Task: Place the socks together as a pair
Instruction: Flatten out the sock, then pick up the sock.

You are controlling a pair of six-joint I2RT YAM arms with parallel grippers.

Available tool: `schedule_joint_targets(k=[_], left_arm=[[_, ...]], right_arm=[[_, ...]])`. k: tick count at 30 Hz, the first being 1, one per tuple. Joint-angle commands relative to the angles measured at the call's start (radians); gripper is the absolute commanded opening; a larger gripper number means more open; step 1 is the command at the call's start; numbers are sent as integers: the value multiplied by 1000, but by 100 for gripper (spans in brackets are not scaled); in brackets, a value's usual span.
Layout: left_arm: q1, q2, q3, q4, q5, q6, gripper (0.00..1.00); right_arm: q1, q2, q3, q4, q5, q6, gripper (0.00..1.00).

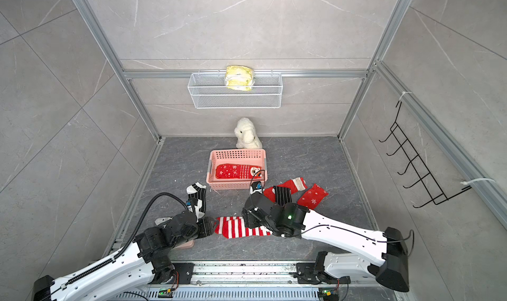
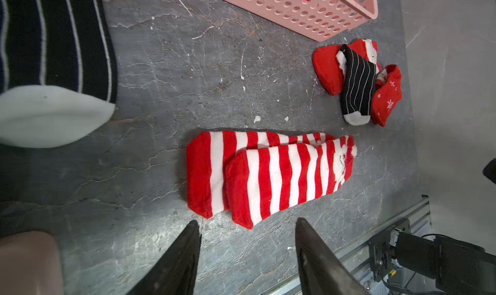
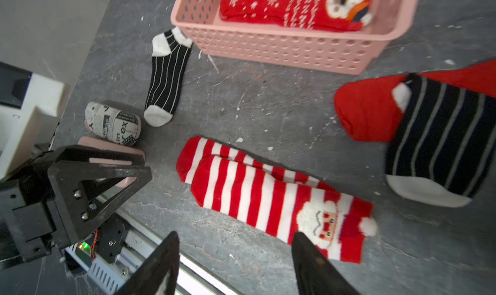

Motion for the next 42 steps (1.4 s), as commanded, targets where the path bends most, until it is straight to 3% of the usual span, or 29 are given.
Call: schedule_joint_targets(k=[1,6,13,27,42], left_arm=[[3,59,-2,100,59,-25,57],[-2,196,40,115,81,-49,50],[-69,334,82,120,36,-86,45],[-119,347,35,132,-13,-158,47],[-120,421,19,198,19,-151,44]], right_arm=[[-15,-82,-75,-80,134,51,66],[-101,-165,-205,-93,121,81,63],[-270,-165,-370,43,-61,75,58],[-346,-6,-491,289,-187,114,56],[-363,59,-504,353,-201,117,43]])
